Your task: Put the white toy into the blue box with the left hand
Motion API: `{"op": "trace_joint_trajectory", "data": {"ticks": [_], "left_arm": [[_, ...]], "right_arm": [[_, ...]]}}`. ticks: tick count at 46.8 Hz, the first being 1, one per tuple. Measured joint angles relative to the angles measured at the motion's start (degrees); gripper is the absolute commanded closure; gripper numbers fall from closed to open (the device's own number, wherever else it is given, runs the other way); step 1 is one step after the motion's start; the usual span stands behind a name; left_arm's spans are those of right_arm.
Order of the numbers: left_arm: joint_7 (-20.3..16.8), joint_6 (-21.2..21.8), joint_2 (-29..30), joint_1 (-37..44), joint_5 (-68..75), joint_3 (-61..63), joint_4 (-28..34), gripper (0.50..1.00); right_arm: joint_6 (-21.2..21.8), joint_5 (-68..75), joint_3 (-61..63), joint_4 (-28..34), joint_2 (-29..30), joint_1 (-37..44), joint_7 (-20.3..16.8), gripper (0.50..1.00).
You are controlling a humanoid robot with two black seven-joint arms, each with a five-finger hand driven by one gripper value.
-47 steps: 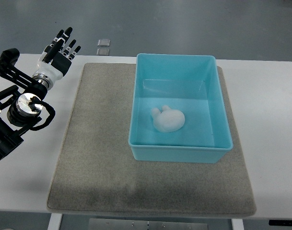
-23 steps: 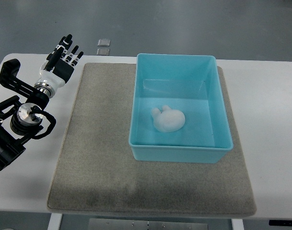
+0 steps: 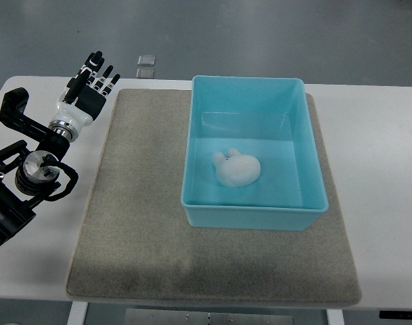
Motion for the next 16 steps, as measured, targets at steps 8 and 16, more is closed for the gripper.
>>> {"op": "trace_joint_trajectory", "data": {"ticks": [8, 16], "left_arm": [[0.0, -0.1, 0.0, 0.0, 0.0, -1.0, 0.0, 0.504], [0.0, -0.2, -0.1, -0.4, 0.0, -1.1, 0.0, 0.504]], "right_arm": [[0.0, 0.0, 0.0, 0.0, 0.0, 0.0, 0.0, 0.564], [0.7, 0.0, 0.2, 0.6, 0.0, 0.0, 0.0, 0.564]]}}
